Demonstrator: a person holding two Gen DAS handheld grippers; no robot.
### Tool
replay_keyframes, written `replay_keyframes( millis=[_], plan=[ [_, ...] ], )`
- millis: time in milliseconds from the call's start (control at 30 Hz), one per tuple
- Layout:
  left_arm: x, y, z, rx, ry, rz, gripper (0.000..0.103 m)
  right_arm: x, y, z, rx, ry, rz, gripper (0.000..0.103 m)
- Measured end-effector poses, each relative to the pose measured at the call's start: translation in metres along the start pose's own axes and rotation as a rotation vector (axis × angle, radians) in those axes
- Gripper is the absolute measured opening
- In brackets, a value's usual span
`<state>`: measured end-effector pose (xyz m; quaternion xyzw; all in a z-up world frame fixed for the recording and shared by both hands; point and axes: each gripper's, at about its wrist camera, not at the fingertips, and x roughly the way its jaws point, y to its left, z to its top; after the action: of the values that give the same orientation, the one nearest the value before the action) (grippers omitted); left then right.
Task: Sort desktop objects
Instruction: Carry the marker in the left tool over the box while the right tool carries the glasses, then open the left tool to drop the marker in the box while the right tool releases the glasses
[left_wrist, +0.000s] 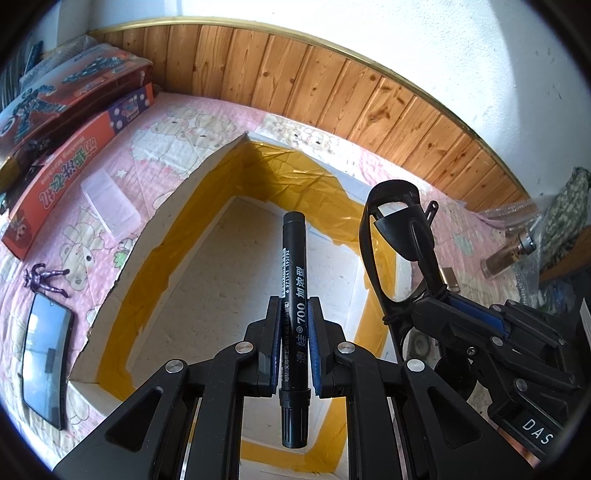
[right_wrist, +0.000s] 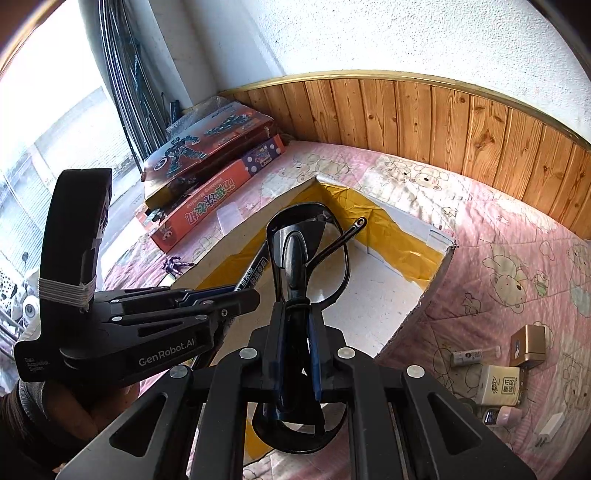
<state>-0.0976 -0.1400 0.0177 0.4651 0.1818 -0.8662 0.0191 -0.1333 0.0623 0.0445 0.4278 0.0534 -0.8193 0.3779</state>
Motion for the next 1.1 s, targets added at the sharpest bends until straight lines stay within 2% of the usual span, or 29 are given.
replay_keyframes(
  millis=[300, 633, 933, 1100],
  plan=[
    [0.028, -0.001, 0.022, -0.029, 0.054, 0.006, 0.013, 0.027, -0.02, 0.017, -0.003, 0.038, -0.004, 0.013],
    [0.07, 0.008, 0.043, -0.08, 0.182, 0.013, 0.013, 0.071, -0.039, 0.038, 0.016, 0.11, 0.02, 0.013],
    [0.123, 0.016, 0.06, -0.074, 0.271, 0.081, 0.013, 0.13, -0.054, 0.048, -0.029, 0.251, -0.088, 0.013],
    [0.15, 0.025, 0.061, -0.09, 0.328, 0.079, 0.014, 0.153, -0.061, 0.046, -0.04, 0.318, -0.135, 0.015]
  ],
)
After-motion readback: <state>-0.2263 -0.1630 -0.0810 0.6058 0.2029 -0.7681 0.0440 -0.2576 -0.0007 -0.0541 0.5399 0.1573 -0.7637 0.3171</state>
